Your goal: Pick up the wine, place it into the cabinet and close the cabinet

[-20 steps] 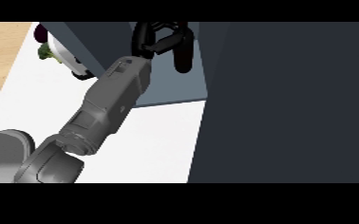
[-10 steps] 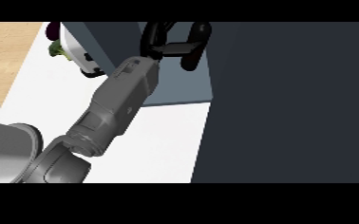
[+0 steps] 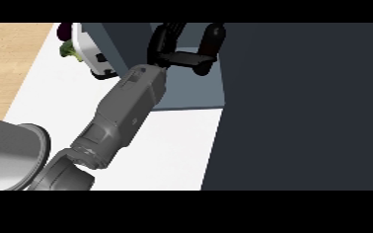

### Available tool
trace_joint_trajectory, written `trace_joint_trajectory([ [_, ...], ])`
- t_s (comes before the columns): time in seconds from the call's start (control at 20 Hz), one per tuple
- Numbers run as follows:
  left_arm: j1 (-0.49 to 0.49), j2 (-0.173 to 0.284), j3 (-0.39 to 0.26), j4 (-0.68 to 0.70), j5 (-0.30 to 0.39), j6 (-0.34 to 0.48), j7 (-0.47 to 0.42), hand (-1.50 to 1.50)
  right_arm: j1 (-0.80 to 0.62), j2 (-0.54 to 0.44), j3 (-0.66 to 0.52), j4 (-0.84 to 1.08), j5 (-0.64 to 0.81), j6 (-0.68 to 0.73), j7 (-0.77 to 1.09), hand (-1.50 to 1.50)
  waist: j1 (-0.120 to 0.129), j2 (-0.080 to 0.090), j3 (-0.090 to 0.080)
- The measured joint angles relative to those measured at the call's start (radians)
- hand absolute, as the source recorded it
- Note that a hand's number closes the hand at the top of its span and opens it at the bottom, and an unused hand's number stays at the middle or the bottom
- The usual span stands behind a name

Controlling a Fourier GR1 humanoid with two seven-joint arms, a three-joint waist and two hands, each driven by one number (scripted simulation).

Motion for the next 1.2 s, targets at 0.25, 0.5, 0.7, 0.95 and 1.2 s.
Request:
trace_joint_trajectory([
  [0.25, 0.074, -0.001, -0.049, -0.091, 0.045, -0.041, 0.018, -1.50, 0.003, -0.011, -0.017, -0.001, -0.001, 0.000, 0.006, -1.50, 0.005, -0.004, 0.000],
  [0.5, 0.190, -0.001, -0.122, -0.229, 0.085, -0.060, 0.045, -1.50, 0.020, -0.018, -0.014, -0.001, 0.000, -0.010, 0.003, -1.50, 0.022, -0.011, 0.000],
  [0.7, 0.296, -0.001, -0.170, -0.362, 0.104, -0.047, 0.074, -1.50, 0.032, -0.017, -0.009, 0.000, 0.001, -0.019, -0.005, -1.50, 0.036, -0.014, 0.000],
  [0.95, 0.451, 0.003, -0.227, -0.530, 0.097, -0.015, 0.101, -1.50, 0.045, -0.034, -0.022, -0.003, 0.003, -0.031, -0.007, -1.50, 0.049, -0.016, 0.000],
  [1.2, 0.598, 0.021, -0.275, -0.699, 0.084, 0.011, 0.131, -1.50, 0.034, -0.037, -0.023, -0.004, 0.004, -0.038, -0.003, -1.50, 0.050, -0.012, 0.000],
])
